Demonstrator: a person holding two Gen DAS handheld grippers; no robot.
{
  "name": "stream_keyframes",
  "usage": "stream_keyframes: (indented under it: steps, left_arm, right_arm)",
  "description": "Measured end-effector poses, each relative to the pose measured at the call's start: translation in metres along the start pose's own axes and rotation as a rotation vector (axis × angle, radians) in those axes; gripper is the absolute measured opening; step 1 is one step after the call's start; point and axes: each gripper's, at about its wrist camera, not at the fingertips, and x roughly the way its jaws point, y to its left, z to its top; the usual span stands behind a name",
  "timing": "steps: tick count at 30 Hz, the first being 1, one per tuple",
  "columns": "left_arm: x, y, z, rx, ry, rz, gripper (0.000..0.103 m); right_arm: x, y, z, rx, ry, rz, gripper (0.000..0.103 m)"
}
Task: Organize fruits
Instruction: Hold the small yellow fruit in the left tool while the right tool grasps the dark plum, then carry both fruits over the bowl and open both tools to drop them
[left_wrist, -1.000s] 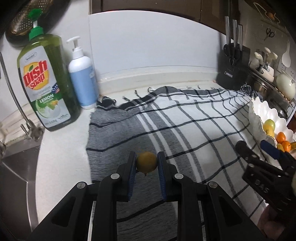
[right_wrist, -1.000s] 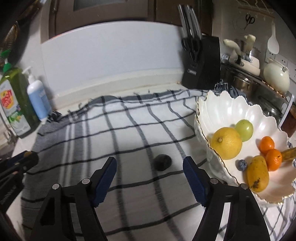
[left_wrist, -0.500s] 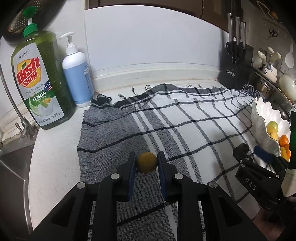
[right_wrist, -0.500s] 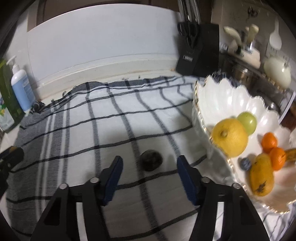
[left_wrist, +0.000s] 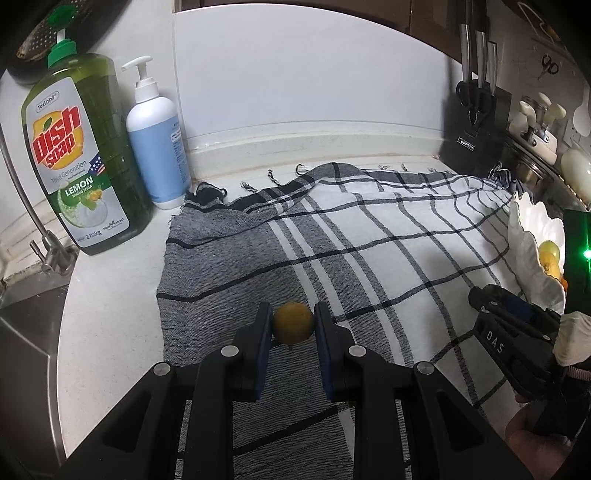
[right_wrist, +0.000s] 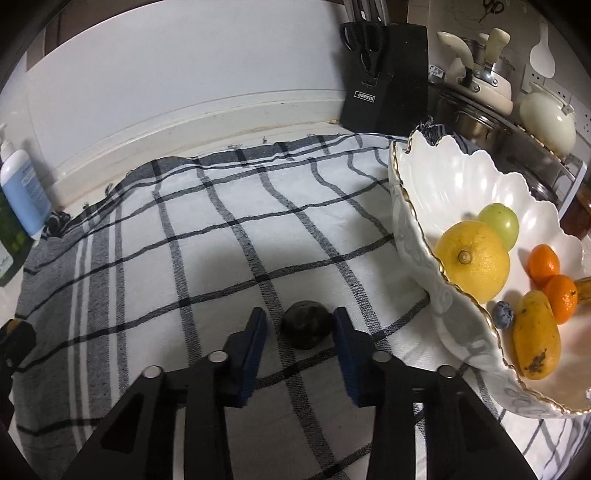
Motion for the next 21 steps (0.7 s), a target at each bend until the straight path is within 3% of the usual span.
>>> stream_keyframes:
  steps: [11,21]
  left_arm:
    - [-0.009,-0.005,0.001,0.016,-0.014,-0.003,0.024]
    - [-0.029,-0.014,0.003,0.034,-0.042,-0.013,0.024]
  right_arm:
    - [-0.014,-0.005,-0.004,0.024,-0.014,0.05,0.029]
    - [-0.056,-0.013,-0.008,0.026,-0.07,0.111,0.029]
